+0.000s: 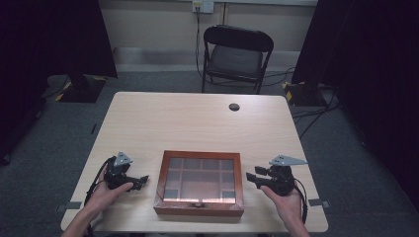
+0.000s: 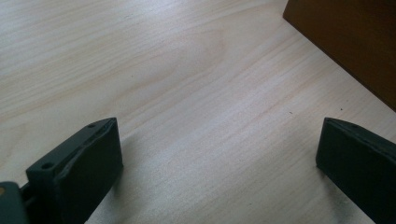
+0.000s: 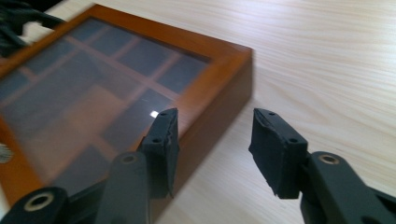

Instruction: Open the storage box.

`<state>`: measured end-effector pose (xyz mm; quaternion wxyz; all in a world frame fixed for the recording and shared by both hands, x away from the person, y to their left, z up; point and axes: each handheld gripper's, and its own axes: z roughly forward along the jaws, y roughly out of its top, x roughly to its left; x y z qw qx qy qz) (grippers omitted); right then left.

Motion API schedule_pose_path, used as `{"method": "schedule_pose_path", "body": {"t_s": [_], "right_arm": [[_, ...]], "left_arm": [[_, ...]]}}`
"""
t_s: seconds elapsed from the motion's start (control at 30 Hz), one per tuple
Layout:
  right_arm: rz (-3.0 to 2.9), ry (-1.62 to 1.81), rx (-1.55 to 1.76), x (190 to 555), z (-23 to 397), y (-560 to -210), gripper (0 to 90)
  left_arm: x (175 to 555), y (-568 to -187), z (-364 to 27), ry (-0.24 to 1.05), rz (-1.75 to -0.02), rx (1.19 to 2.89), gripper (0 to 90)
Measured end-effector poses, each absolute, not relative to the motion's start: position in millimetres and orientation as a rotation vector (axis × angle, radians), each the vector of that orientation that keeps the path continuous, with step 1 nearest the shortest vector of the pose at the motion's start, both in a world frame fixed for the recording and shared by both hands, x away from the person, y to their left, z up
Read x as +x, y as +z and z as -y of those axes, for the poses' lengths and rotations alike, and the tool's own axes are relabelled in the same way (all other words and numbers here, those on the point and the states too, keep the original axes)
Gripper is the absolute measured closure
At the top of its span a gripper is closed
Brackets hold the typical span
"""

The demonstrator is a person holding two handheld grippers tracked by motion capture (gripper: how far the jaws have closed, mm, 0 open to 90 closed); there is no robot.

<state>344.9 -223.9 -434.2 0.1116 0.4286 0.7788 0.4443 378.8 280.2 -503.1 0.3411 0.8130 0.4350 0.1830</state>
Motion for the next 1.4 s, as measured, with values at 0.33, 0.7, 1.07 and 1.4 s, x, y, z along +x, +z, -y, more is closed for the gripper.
{"method": "schedule_pose_path", "body": {"t_s": [0.33, 0.7, 1.07, 1.4], "right_arm": [[-2.402, 1.434, 1.134, 338, 196, -422, 60.5], [-2.556, 1.471, 0.966, 340, 151, -406, 63.0], [-2.681, 1.505, 0.827, 334, 112, -413, 69.0], [-2.823, 1.516, 0.713, 325, 99, -431, 77.0]], "left_arm": [[379, -503, -280, 0.476, -1.132, 2.115, 0.0], [379, -503, -280, 0.477, -1.131, 2.12, 0.0], [379, -503, -280, 0.476, -1.134, 2.115, 0.0], [380, -503, -281, 0.472, -1.129, 2.115, 0.0]]}}
